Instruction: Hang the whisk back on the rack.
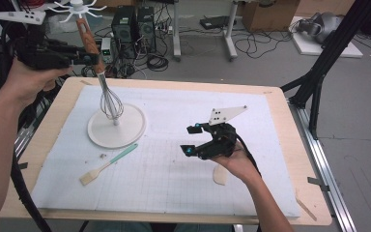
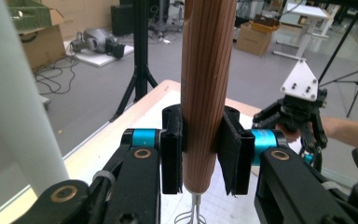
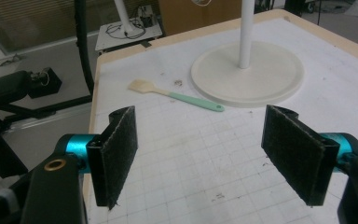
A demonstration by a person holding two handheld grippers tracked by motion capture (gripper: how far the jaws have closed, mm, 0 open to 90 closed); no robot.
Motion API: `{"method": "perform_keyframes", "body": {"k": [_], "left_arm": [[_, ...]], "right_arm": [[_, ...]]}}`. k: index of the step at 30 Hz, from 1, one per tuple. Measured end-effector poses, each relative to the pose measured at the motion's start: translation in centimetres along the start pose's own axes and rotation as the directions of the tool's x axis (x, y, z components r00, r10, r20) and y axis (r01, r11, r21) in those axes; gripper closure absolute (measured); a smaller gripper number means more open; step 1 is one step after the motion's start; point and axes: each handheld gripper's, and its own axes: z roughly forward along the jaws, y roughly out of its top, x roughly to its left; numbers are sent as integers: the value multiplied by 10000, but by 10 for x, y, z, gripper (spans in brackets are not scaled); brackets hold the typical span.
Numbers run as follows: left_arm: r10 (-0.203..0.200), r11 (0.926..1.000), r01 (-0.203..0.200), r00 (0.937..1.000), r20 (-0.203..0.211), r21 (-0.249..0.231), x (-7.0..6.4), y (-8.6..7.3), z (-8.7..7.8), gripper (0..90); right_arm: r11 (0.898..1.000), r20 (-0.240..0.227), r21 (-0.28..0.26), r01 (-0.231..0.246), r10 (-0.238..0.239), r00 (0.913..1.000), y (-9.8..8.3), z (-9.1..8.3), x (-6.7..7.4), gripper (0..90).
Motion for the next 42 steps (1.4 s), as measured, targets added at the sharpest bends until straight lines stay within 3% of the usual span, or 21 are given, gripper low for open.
{"method": "perform_keyframes", "body": {"k": [22,35,42], "left_arm": [[-404,9991,401,9988,-288,-120,14,-2,-3,719],[-610,9981,610,9981,-31,-116,18,-5,-4,717],[-745,9972,743,9972,-101,-127,22,-9,-4,718]], "right_arm": [[10000,-59,8,32,-32,10000,1,0,-1,259],[10000,-173,49,-15,16,9998,1,1,0,260],[10000,-178,68,14,-12,9998,1,2,-1,260]]}}
